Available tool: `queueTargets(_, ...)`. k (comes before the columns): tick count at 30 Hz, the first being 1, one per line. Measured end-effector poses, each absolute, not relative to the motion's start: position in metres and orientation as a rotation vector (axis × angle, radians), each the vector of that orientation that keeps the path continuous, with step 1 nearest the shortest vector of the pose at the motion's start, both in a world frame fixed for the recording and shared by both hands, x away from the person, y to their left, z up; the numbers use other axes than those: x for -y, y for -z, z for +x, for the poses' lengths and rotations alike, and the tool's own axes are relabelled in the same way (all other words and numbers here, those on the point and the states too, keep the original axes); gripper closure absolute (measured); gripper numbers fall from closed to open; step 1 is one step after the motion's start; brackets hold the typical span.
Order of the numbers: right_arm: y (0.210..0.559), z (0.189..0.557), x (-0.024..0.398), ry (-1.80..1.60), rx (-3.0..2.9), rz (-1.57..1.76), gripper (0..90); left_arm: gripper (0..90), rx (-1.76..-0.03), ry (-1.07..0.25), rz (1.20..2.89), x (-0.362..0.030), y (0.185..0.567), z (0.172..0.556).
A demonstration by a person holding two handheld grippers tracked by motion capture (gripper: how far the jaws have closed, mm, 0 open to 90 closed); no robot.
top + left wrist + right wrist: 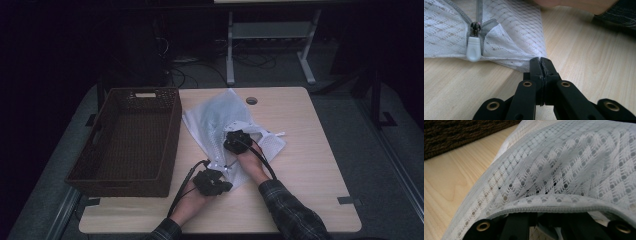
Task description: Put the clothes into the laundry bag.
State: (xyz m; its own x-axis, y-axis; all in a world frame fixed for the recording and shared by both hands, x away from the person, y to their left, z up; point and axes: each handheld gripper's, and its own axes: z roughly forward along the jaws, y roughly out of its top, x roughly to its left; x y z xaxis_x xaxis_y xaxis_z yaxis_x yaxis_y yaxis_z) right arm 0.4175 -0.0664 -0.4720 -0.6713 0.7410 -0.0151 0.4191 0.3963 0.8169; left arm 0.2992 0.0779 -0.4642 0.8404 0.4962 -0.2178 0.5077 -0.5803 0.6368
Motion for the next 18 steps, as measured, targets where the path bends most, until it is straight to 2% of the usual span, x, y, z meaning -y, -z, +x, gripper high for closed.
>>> queueTargets(7,0.466,0.414,0.071,-1.175,-2.298,0.998,78.2,89.2,-0.729,0.019,2.290,-0.078,0.464,0.299)
queueTargets(18,0.453,0.397,0.096,-1.198,-2.364,0.978,61.1,89.1,-0.734,0.011,2.287,-0.078,0.464,0.299)
